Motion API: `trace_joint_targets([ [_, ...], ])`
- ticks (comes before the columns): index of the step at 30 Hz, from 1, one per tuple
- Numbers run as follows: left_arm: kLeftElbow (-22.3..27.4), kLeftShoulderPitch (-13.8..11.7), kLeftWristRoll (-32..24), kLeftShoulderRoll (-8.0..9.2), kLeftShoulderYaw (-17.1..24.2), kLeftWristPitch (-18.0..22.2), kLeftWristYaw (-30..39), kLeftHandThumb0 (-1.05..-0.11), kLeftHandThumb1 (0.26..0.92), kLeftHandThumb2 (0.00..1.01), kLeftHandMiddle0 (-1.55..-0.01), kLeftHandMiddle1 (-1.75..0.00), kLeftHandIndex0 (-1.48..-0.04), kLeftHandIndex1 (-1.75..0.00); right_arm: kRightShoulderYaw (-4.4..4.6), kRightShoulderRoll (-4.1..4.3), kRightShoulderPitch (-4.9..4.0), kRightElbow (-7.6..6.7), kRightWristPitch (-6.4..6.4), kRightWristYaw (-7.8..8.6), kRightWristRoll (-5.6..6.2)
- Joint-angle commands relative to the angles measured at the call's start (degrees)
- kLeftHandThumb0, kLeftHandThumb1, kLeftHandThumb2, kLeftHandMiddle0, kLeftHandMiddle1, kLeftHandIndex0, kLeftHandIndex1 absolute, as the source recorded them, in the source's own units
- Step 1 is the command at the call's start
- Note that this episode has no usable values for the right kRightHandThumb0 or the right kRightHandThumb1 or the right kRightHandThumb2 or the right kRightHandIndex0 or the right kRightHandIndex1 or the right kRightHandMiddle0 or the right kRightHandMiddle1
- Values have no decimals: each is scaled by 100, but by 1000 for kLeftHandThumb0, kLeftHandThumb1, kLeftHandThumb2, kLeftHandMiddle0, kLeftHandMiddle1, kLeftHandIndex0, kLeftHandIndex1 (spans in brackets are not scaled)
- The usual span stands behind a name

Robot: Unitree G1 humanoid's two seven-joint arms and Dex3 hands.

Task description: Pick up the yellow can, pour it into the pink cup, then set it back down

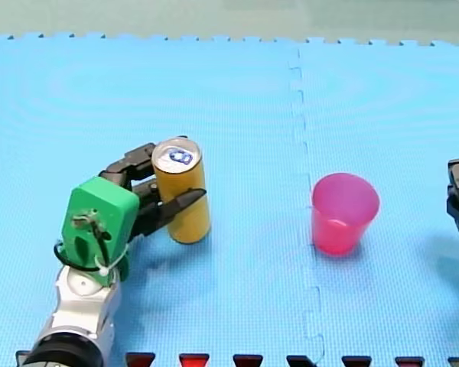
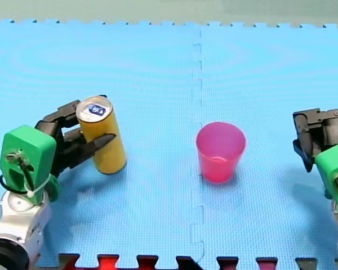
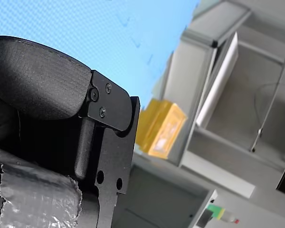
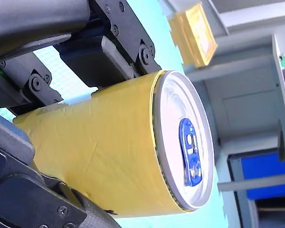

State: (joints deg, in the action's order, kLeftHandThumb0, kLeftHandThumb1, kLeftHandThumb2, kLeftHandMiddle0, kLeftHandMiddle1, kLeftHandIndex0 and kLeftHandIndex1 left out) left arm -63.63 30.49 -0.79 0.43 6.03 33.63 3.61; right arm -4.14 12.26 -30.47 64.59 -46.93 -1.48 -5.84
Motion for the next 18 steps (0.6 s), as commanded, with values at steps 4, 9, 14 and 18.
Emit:
trace_joint_targets([
  [4,545,-46,48,-131,-56,957,-26,-368,770,0,-1342,-45,-1199,-19,50,-5,-50,18,6,-149,-86],
  [9,769,64,1036,-143,-405,940,-1252,-364,768,0,-1344,-33,-1210,-15,88,-36,-88,39,61,-239,-145],
  [14,1093,135,1375,-230,-574,626,-1657,-367,766,0,-1345,-23,-1222,-13,127,-76,-108,36,135,-337,-205],
  [18,1247,141,1906,-93,-869,384,-2090,-370,767,0,-1342,-17,-1220,-7,145,-108,-100,18,177,-406,-224],
])
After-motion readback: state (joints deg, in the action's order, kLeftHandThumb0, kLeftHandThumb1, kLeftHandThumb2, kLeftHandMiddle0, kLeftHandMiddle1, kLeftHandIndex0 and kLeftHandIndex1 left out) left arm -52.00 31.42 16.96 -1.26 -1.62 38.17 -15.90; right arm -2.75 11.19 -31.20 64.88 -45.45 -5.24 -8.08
